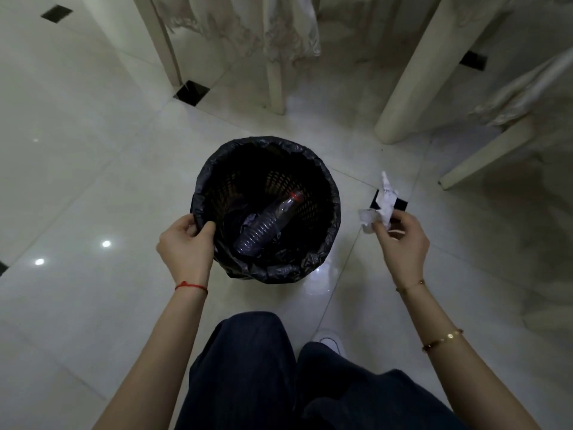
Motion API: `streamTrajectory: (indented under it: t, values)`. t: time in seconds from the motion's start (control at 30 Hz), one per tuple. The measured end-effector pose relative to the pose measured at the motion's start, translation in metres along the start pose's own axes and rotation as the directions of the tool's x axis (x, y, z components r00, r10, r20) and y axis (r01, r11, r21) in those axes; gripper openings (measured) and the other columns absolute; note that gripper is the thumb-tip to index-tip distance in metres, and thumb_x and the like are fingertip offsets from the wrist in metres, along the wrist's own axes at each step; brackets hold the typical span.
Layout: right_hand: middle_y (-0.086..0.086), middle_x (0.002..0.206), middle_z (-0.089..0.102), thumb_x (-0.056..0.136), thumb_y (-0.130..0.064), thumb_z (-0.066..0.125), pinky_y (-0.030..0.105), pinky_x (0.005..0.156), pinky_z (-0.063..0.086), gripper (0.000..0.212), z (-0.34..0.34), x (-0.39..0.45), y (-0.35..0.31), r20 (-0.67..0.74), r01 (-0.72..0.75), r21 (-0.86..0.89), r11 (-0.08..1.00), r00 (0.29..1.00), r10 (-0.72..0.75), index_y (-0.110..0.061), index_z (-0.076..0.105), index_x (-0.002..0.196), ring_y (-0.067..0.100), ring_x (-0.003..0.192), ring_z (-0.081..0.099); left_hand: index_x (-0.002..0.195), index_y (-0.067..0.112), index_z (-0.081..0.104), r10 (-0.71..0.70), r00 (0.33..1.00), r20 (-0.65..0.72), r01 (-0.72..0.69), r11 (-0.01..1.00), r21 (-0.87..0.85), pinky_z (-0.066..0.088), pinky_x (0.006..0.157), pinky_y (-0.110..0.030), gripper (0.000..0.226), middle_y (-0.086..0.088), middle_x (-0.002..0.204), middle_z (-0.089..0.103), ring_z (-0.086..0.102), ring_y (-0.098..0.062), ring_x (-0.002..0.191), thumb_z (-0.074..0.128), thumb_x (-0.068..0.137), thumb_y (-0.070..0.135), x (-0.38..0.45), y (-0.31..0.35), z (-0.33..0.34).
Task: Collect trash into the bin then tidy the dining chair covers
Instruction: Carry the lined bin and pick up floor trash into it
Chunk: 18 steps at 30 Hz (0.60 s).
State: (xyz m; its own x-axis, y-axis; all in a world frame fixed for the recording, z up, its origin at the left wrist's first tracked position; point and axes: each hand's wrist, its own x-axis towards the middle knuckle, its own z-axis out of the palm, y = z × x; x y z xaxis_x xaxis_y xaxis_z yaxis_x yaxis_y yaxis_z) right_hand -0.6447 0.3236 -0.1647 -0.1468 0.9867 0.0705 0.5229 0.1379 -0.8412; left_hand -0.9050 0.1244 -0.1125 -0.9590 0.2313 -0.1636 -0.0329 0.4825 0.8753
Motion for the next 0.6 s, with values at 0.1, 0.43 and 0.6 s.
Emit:
streamTrajectory:
  t: [0.1,0.43,0.6]
  values:
    - [-0.001,0.095,0.063,0.082,-0.024,0.073,0.011,0.069,0.049,0.024,-0.026,0.0,-0.059,0.05,0.164,0.011,0.986,0.985,-0.164,-0.014,0.067,0.103,0.008,0.078,0.061,0.074,0.019,0.07,0.024,1.0,0.018,-0.024,1.0,0.001,0.057,0.072,-0.037,0.007,-0.001,0.061,0.068,0.059,-0.015,0.056,0.064,0.072,0.016,-0.013,0.013,0.0]
    - [-0.001,0.111,0.058,0.08,-0.02,0.07,0.032,0.083,0.051,0.033,-0.004,-0.02,-0.106,0.548,0.572,-0.17,0.802,0.731,-0.405,-0.015,0.063,0.112,0.016,0.098,0.056,0.068,0.014,0.068,0.107,0.989,0.105,-0.11,0.993,0.03,0.045,0.057,-0.03,0.006,-0.007,0.055,0.064,0.053,-0.023,0.054,0.064,0.072,0.016,-0.043,0.038,0.004]
    - [0.003,0.127,0.057,0.082,-0.021,0.07,0.038,0.098,0.044,0.041,-0.007,-0.019,-0.101,0.539,0.618,-0.226,0.753,0.723,-0.432,-0.013,0.061,0.121,0.023,0.116,0.051,0.075,0.015,0.072,0.097,0.986,0.135,-0.1,0.995,0.019,0.05,0.061,-0.029,0.007,0.001,0.059,0.068,0.064,-0.022,0.062,0.065,0.073,0.015,-0.05,0.041,0.005]
